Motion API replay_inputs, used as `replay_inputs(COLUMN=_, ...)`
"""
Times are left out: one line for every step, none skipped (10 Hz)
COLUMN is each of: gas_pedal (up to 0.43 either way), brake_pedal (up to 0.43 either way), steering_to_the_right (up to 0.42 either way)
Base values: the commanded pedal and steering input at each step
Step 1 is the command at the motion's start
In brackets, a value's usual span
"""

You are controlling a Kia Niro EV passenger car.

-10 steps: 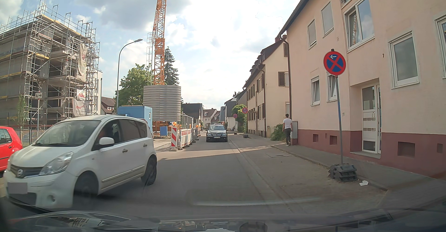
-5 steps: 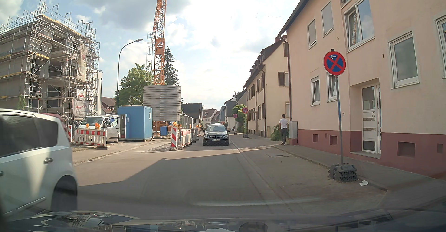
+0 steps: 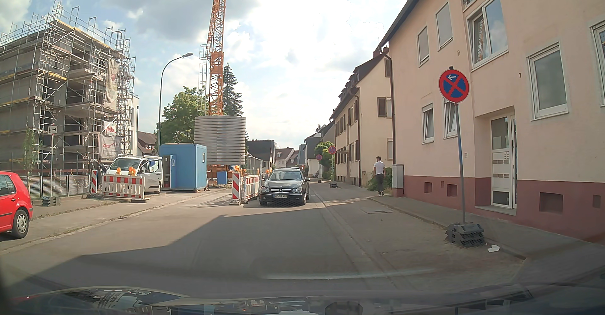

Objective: Follow the waypoints while adhering to traffic rules and regulations

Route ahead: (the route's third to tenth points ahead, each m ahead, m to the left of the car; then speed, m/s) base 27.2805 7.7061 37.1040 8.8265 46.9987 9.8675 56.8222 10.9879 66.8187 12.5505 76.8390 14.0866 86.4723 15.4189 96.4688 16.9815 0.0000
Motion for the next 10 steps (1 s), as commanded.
replay_inputs(gas_pedal=0.0, brake_pedal=0.195, steering_to_the_right=-0.084)
replay_inputs(gas_pedal=0.0, brake_pedal=0.189, steering_to_the_right=-0.084)
replay_inputs(gas_pedal=0.0, brake_pedal=0.183, steering_to_the_right=-0.083)
replay_inputs(gas_pedal=0.0, brake_pedal=0.183, steering_to_the_right=-0.083)
replay_inputs(gas_pedal=0.0, brake_pedal=0.183, steering_to_the_right=-0.084)
replay_inputs(gas_pedal=0.0, brake_pedal=0.183, steering_to_the_right=-0.083)
replay_inputs(gas_pedal=0.0, brake_pedal=0.171, steering_to_the_right=-0.083)
replay_inputs(gas_pedal=0.0, brake_pedal=0.0, steering_to_the_right=-0.084)
replay_inputs(gas_pedal=0.0, brake_pedal=0.0, steering_to_the_right=-0.084)
replay_inputs(gas_pedal=0.0, brake_pedal=0.0, steering_to_the_right=-0.084)
